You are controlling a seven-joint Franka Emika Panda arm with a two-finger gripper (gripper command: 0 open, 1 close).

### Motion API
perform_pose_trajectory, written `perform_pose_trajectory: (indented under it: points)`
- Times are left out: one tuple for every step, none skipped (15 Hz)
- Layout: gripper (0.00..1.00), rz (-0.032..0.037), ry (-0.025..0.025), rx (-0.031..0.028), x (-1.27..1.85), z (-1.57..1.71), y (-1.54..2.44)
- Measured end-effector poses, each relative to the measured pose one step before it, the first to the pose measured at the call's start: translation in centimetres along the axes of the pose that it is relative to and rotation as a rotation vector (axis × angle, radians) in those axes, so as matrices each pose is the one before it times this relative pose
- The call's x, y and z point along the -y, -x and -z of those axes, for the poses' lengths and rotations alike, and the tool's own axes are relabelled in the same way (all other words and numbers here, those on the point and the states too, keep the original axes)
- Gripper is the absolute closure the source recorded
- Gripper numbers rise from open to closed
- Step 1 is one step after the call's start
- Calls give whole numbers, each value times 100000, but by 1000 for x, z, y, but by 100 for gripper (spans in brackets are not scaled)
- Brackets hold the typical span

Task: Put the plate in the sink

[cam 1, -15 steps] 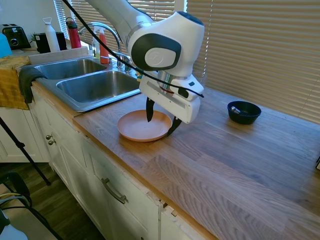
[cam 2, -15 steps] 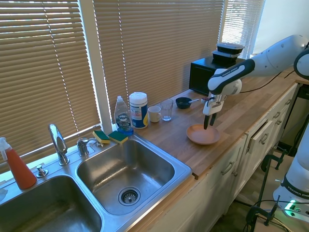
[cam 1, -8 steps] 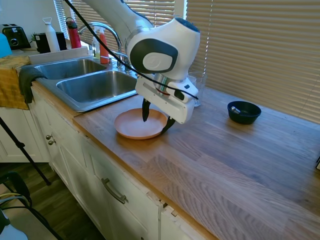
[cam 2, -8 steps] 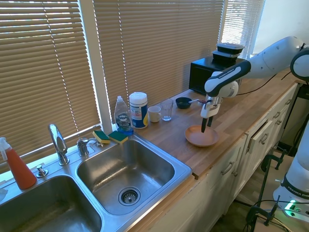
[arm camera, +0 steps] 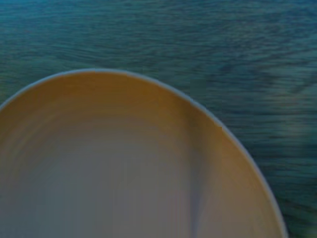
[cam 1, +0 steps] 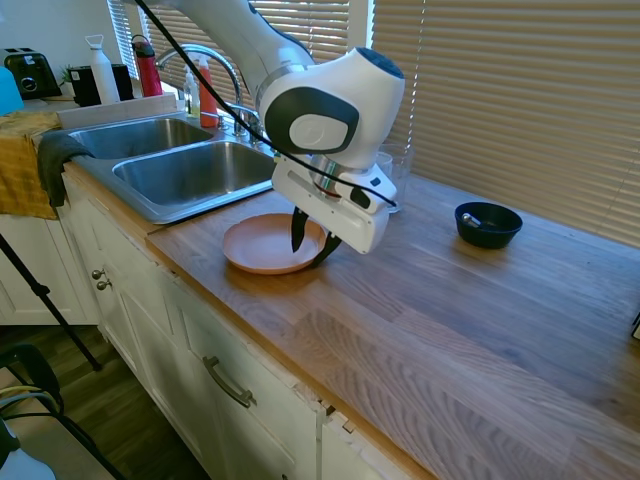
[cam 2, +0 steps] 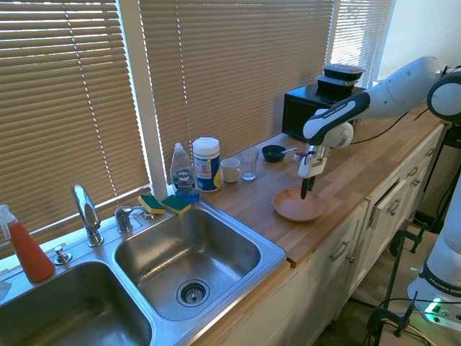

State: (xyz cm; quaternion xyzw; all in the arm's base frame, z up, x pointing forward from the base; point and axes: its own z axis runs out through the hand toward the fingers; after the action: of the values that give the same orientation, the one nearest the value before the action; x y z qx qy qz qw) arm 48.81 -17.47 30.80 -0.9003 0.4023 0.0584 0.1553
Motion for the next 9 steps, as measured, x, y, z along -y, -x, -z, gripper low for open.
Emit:
perform_pose_trajectory:
  points:
    - [100,-112,-307,587,-131,-124,-42]
    - [100,221,-268,568,-131,-97,-40]
    - [100,102,-269,293,-164,-12,-63]
    - [100,81,-351,260,-181,-19,-80]
    - [100,-73,-646,386,-155,-57,-71]
    - [100,-85,-406,263,-135,-96,-84]
    - [100,-108,-881,357,63,146,-50]
    - [100,239,-742,923,128,152,-12]
    - [100,426,-1299,1095,97,148,11]
